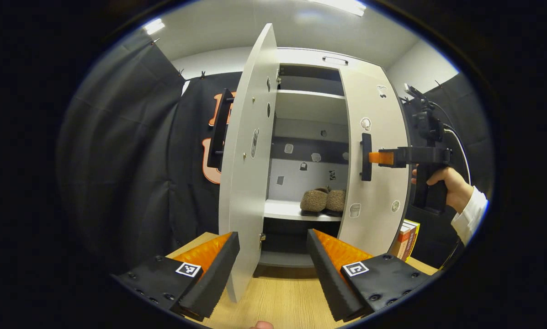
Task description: Grab one shoe with the right hand and put it into the shoe cabinet, grab the other shoe with the left hand and put it into the shoe cabinet; then close the right door with the right hand and the left door with the left hand.
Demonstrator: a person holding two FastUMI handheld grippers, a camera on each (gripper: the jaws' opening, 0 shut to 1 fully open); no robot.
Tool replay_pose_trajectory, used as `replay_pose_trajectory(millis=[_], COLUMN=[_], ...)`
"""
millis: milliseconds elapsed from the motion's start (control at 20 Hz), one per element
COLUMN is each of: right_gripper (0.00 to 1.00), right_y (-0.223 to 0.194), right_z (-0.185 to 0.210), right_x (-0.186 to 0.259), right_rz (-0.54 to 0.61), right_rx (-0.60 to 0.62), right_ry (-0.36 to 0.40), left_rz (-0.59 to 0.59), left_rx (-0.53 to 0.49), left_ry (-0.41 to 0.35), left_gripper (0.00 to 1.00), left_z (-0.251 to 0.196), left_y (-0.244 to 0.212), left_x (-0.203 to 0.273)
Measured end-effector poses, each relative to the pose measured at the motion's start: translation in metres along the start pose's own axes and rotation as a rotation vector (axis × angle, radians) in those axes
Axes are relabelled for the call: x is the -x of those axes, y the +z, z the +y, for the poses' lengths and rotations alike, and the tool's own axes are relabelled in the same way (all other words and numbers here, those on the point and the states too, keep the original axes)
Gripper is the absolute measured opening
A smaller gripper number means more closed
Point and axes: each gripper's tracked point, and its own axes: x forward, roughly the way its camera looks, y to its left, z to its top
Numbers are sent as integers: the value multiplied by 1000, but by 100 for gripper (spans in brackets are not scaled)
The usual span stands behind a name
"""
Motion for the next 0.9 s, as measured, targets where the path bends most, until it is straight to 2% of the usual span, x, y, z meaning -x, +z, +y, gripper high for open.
replay_pose_trajectory(millis=[250,300,400,550,650,700,850,900], right_gripper=[92,92,92,92,93,92,93,92], right_y=[-4,-6,-7,-9,-6,-3,2,4], right_z=[-8,-9,-12,-20,-25,-29,-39,-41], right_x=[11,16,27,43,54,60,70,74], right_rz=[23,26,23,18,0,-5,-17,-20], right_rx=[-6,-9,-18,-11,-9,-4,11,11], right_ry=[-16,-16,-14,-28,-41,-49,-70,-76], left_rz=[-17,-5,-6,-16,-33,-25,-38,-57], left_rx=[-13,-12,10,-9,-18,-3,8,1], left_ry=[57,76,111,209,271,282,328,336], left_gripper=[96,99,97,96,97,99,94,96], left_z=[22,31,49,96,126,136,169,177], left_y=[15,17,26,41,56,61,86,96], left_x=[7,11,16,17,11,5,-18,-27])
